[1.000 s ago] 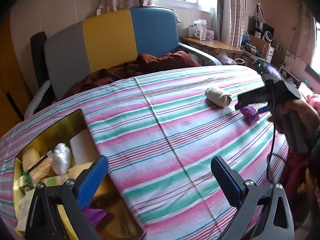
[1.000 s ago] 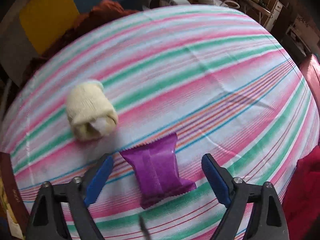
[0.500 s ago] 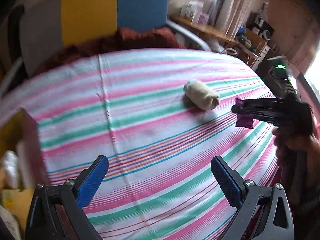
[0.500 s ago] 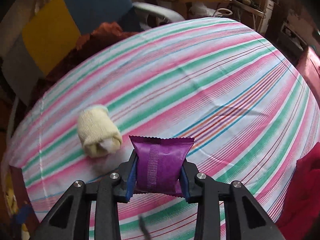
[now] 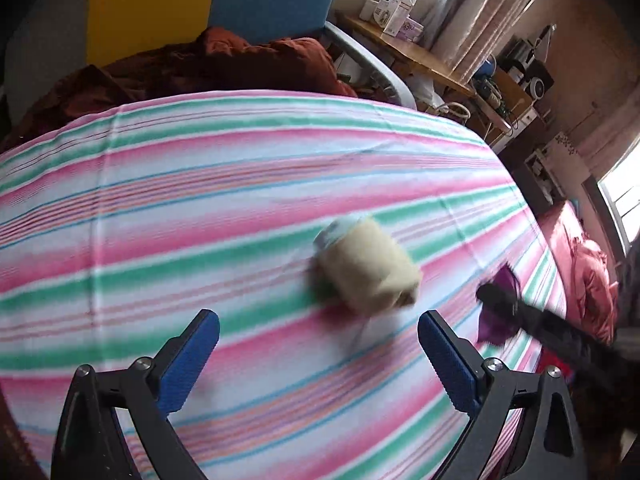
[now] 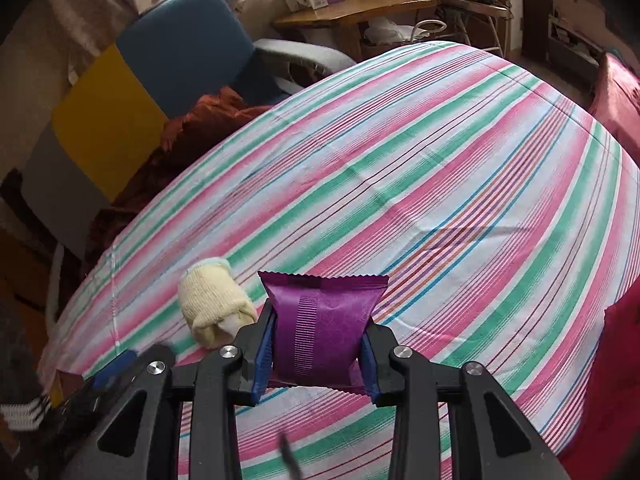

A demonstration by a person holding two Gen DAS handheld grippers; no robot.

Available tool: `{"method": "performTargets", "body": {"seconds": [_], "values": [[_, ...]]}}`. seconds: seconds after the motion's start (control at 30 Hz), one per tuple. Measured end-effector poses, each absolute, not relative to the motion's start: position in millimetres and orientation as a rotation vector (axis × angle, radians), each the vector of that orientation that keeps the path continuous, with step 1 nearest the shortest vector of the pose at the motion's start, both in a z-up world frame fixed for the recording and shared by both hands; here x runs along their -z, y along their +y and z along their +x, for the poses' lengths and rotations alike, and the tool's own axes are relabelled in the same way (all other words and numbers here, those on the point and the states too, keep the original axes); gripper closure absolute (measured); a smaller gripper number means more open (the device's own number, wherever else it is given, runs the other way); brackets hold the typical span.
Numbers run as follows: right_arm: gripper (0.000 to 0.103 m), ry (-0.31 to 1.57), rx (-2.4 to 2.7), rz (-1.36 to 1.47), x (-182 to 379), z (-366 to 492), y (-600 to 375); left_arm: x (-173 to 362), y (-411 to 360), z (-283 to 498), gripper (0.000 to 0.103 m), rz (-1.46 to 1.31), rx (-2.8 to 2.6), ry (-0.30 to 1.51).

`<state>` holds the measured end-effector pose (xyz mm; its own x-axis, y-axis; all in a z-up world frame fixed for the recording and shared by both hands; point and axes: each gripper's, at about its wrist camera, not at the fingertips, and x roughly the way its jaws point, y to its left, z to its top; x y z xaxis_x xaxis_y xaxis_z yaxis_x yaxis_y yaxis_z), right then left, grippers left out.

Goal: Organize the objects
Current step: 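Grasp the second purple packet with the right gripper, then grasp the rolled beige sock with the left gripper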

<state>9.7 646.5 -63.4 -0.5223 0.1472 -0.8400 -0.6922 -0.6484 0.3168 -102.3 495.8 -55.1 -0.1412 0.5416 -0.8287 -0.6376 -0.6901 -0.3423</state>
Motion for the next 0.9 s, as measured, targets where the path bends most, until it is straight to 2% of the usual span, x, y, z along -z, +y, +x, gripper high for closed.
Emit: {"method": "performTargets", "body": {"seconds": [0.17,0.23,0.37,0.47,0.5,0.53,0.63,0.9], "values": [[0.067,0.945,-2.177,-1.002,58.1,20.2,657.7,58.4,530.5,-114.8,0.008,-1.331,-1.953,0.084],[0.067,0.964,-2.169,-0.980,57.9,23.7,661.5,63.8,544.5,-117.1,0.012,-1.330,-1.968,0.098],[0.067,0.973,-2.161,-0.981,60.2,22.3,665.8,87.5,567.0,-121.4,0.017,-1.396,-1.965,0.182],[0.067,0.959,-2.170,-1.006,62.4,17.9,663.8,86.8,565.7,-111.3,0.020,-1.300,-1.997,0.236],[0.067,0.952,-2.177,-1.015,63.1,15.7,662.7,85.4,562.7,-108.2,0.029,-1.276,-1.995,0.252],[0.067,0.947,-2.186,-1.026,64.1,12.8,661.4,84.3,560.0,-106.4,0.045,-1.267,-1.988,0.260],[0.067,0.914,-2.223,-1.065,65.2,3.7,654.1,81.6,543.0,-102.1,0.049,-1.257,-1.971,0.267],[0.067,0.807,-2.432,-1.298,70.5,-32.2,611.4,81.7,449.8,-70.9,0.049,-1.185,-2.027,0.291]]}}
